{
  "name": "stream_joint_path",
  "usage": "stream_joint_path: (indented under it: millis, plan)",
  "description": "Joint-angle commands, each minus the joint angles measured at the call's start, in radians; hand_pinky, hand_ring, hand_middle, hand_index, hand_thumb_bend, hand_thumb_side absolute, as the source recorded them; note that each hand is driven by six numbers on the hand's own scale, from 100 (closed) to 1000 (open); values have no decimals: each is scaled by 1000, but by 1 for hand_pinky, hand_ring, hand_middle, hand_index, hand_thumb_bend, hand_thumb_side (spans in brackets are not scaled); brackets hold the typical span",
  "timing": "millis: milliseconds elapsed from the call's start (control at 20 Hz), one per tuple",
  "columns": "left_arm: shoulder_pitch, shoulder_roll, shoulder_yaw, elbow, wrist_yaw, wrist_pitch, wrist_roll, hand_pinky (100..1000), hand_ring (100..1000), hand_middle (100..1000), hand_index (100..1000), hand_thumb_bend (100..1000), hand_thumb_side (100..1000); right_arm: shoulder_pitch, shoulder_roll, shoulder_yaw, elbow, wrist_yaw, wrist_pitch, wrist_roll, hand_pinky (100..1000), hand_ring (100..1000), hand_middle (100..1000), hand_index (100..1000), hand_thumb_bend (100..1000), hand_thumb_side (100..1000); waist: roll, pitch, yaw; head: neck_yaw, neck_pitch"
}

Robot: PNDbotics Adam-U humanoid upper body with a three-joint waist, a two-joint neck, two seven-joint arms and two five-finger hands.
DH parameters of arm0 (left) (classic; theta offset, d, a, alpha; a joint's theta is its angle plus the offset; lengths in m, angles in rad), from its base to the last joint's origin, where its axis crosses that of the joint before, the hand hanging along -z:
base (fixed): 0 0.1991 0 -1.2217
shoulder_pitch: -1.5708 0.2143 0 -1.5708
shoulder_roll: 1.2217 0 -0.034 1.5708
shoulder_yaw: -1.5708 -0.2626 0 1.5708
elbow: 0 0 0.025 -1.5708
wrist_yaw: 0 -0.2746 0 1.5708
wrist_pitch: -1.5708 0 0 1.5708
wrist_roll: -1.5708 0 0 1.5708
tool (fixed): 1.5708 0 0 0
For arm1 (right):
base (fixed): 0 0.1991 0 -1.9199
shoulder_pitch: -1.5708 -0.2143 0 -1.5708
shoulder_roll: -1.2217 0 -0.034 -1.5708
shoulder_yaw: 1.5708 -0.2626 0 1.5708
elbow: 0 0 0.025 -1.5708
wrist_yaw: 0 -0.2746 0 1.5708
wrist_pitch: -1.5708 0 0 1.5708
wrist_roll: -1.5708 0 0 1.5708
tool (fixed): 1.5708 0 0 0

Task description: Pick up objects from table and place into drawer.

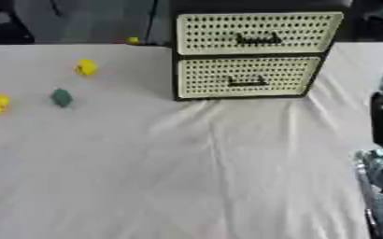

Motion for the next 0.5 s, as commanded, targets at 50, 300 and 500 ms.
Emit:
stream_joint_path:
  millis: [50, 300, 500]
  plan:
    - [-11, 7, 0, -13, -1, 1, 0, 535, 649, 806, 821, 100, 933, -10, -24, -2, -16, -6, -4, -1, 519, 498, 574, 767, 100, 683, 0, -17, 0, 5, -11]
    - [-9, 8, 1, -13, -2, 3, 1, 535, 649, 806, 821, 100, 934, -4, -122, 2, -16, -4, 48, 42, 522, 495, 517, 778, 100, 711, -1, -19, -3, 5, -6]
    - [-5, 9, 0, -13, -2, 5, 1, 534, 650, 807, 821, 100, 934, -14, -278, 5, -16, 61, 190, 240, 507, 484, 504, 791, 100, 748, -3, -22, -6, 5, -2]
